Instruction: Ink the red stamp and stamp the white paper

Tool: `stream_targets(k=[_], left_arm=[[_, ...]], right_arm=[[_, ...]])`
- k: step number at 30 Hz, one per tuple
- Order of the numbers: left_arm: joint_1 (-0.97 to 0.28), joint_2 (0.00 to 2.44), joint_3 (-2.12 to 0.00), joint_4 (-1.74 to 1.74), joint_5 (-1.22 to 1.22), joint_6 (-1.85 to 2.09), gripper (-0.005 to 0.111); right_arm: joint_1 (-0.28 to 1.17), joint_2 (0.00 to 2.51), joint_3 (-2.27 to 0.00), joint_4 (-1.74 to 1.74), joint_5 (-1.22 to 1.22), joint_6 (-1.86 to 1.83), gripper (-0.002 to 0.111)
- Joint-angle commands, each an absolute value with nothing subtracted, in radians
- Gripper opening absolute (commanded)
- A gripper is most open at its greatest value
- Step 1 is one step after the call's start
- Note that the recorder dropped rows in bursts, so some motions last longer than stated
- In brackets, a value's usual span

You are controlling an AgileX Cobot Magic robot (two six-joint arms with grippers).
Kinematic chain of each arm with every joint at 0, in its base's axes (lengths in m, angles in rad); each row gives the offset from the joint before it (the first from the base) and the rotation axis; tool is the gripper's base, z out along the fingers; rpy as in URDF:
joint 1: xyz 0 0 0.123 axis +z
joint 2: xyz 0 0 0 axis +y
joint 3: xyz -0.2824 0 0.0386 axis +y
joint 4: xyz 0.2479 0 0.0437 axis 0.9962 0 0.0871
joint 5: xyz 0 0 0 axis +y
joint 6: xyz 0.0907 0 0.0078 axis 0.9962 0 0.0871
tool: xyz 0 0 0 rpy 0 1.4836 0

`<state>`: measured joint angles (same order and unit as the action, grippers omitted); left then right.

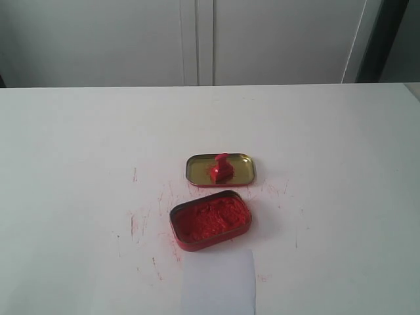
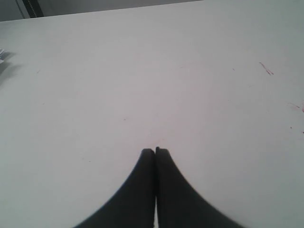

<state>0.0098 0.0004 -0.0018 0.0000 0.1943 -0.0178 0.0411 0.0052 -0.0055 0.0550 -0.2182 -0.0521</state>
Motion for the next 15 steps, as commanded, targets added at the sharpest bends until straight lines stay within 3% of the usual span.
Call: stream_targets(k=[1, 15], left_arm=[[0.007, 0.0, 0.0, -0.006, 0.194, -0.022, 0.0], [0.007, 0.0, 0.0, -0.006, 0.194, -0.022, 0.0]], right_arm=[[0.043, 0.0, 0.0, 0.052, -0.233, -0.048, 0.0], [0.043, 0.089, -0.129, 0.052, -0.115, -0.05, 0.0]])
